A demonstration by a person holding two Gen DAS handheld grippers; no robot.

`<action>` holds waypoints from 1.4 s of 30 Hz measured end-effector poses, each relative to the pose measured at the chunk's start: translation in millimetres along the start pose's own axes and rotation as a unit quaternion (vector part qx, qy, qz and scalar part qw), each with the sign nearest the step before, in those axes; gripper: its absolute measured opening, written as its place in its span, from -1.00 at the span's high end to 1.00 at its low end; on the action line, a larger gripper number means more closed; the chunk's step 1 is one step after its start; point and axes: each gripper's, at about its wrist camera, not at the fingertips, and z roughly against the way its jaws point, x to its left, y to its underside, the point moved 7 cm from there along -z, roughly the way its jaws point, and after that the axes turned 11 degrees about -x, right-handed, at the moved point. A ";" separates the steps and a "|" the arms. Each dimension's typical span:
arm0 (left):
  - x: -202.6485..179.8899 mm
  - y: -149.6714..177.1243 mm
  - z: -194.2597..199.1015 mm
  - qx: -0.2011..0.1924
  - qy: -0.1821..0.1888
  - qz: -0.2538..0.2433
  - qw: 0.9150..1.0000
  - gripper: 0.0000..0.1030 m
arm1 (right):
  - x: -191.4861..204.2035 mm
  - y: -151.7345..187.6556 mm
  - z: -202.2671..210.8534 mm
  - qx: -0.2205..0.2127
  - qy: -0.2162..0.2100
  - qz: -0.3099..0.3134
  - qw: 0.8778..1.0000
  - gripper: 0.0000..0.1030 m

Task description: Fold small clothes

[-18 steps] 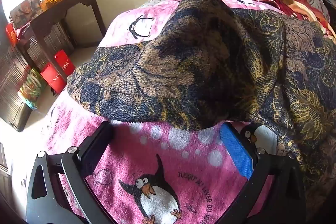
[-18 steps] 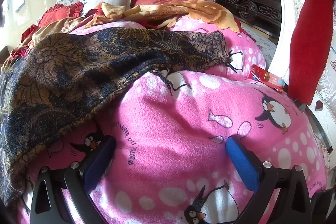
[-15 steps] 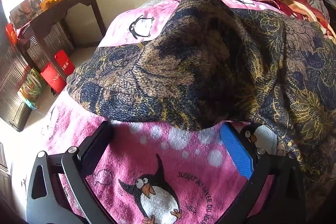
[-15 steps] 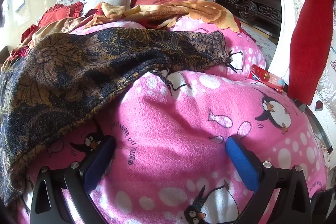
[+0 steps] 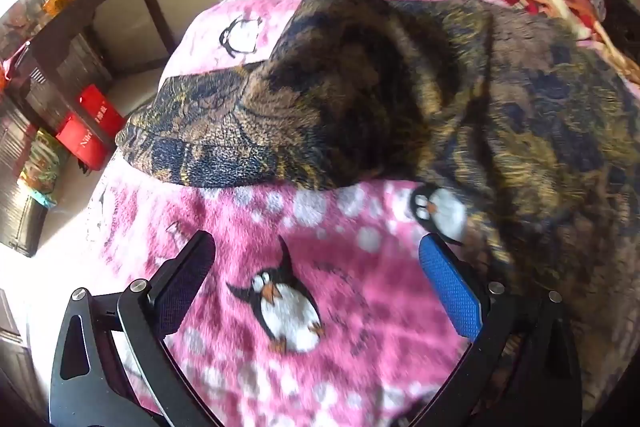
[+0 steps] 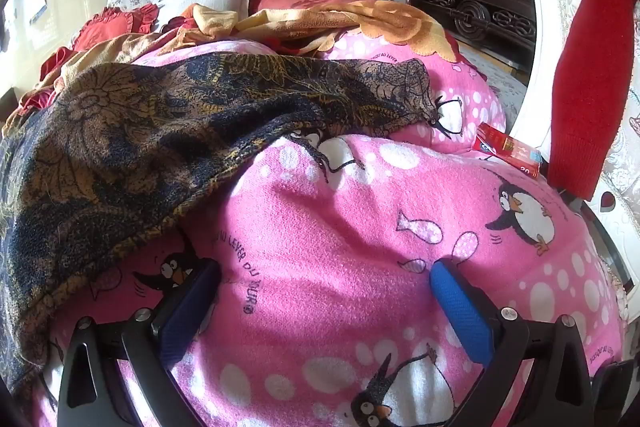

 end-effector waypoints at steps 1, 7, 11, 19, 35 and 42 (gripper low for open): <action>0.5 -5.4 11.8 -0.007 0.004 -0.003 1.000 -0.99 | -0.2 0.0 0.0 0.000 0.000 0.000 1.000 -1.00; -14.5 -13.7 66.0 -0.041 0.030 0.002 0.999 -0.99 | 3.1 0.3 1.3 0.000 0.001 0.002 1.000 -1.00; -15.6 -13.2 70.9 -0.049 0.038 0.011 0.998 -0.99 | -0.9 0.5 1.4 -0.001 -0.004 -0.003 1.000 -1.00; -28.8 -15.6 76.8 -0.061 0.044 -0.008 0.997 -0.99 | 9.1 9.5 45.7 0.051 0.000 -0.037 0.998 -1.00; -55.4 -30.0 96.9 -0.084 0.081 -0.010 0.993 -0.99 | 159.1 -35.1 191.3 -0.016 -0.113 0.042 0.993 -1.00; -57.4 -33.3 103.3 -0.092 0.078 -0.014 0.993 -0.99 | 233.0 -39.7 198.0 -0.022 -0.143 0.070 0.987 -1.00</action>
